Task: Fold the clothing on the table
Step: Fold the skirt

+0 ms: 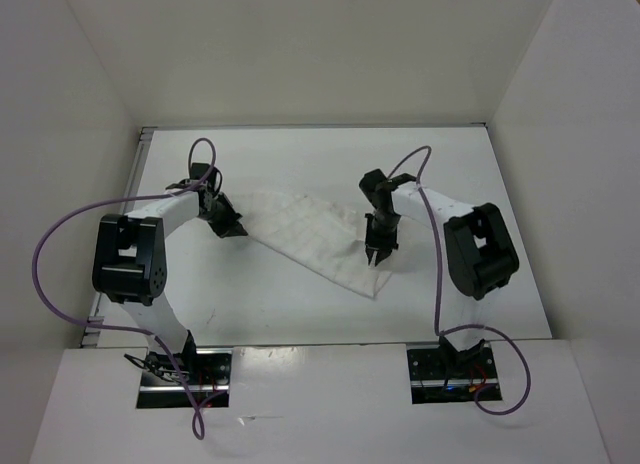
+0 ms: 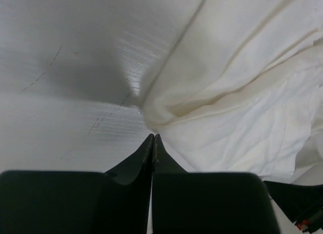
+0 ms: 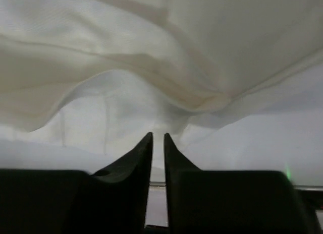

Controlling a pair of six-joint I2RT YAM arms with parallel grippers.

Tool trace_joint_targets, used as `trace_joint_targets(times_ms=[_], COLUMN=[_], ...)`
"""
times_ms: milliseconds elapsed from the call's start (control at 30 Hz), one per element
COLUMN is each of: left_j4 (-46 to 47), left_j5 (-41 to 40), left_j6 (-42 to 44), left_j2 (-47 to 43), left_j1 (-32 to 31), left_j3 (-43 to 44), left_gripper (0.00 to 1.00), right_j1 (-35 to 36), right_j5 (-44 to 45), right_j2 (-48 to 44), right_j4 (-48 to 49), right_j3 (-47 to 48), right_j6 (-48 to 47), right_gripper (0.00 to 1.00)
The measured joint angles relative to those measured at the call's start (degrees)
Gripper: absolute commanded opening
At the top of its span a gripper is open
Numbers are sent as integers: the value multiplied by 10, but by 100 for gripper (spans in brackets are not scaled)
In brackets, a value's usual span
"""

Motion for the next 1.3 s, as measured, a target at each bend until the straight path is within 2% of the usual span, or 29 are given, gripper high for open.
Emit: trace_joint_targets(times_ms=[67,233,433,767,1100,1300], left_j4=[0,-1,-16,-13,5,10], left_j5=[3,6,9,38,114,135], left_j6=[0,1,9,54,78,89], left_j2=[0,0,2,81,188,213], left_j1=[0,0,0,0,-24,-56], left_j3=[0,6,63,247,256,257], left_gripper=[0,0,0,0,0,0], right_j1=[1,-8,-13,-16,-16,-18], right_j5=[-12,-49,-93,-191,-245,-254], right_j2=[-38,-67,-82,24,45,58], right_j4=[2,9,64,126,147,149], right_j3=[-12,70,101,101,100,99], right_j6=[-10,-65,-113,-167,-190,-197], right_gripper=[39,43,43,43,44,44])
